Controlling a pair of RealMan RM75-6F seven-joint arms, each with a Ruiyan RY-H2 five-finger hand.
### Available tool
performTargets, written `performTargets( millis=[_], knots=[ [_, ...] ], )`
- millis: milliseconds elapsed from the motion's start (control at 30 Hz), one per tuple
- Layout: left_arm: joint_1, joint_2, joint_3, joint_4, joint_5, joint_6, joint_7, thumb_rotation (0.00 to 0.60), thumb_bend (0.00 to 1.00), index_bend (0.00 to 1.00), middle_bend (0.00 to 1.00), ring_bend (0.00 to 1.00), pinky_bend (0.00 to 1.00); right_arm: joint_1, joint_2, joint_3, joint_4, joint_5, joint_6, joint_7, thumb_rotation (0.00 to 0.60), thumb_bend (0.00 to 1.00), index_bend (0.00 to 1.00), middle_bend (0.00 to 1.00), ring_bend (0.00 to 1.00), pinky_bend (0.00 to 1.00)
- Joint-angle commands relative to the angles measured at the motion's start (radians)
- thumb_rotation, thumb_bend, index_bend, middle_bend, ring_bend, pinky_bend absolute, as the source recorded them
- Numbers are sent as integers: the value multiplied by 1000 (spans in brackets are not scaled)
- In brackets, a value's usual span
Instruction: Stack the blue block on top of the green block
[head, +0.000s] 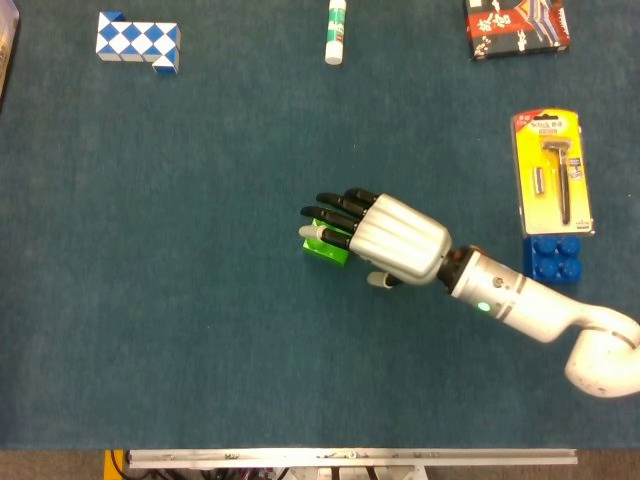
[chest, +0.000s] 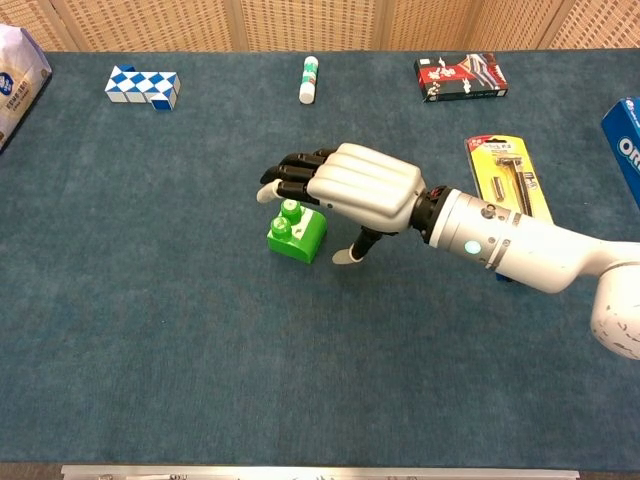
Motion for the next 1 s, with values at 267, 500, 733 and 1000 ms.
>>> performTargets(
  millis=[267, 500, 733, 1000],
  knots=[
    [21, 25, -20, -24, -28, 2, 5, 600, 198, 187, 15, 0, 53, 46, -47, -11, 60, 7, 1, -1, 600, 0, 191, 140, 116, 260],
    [36, 36, -33, -27, -40, 12, -4, 600, 198, 201, 18, 0, 53, 69, -77, -20, 95, 14, 3, 0, 600, 0, 191, 140, 116, 260],
    [49, 49, -46, -38, -63, 13, -17, 600, 197, 202, 18, 0, 53, 90, -114, -25, 136, 23, 5, -2, 600, 0, 191, 140, 116, 259],
    [60, 59, -58, -44, -83, 16, -26, 600, 198, 215, 18, 0, 53, 104, -149, -32, 180, 36, 7, -10, 600, 0, 191, 140, 115, 260]
  ],
)
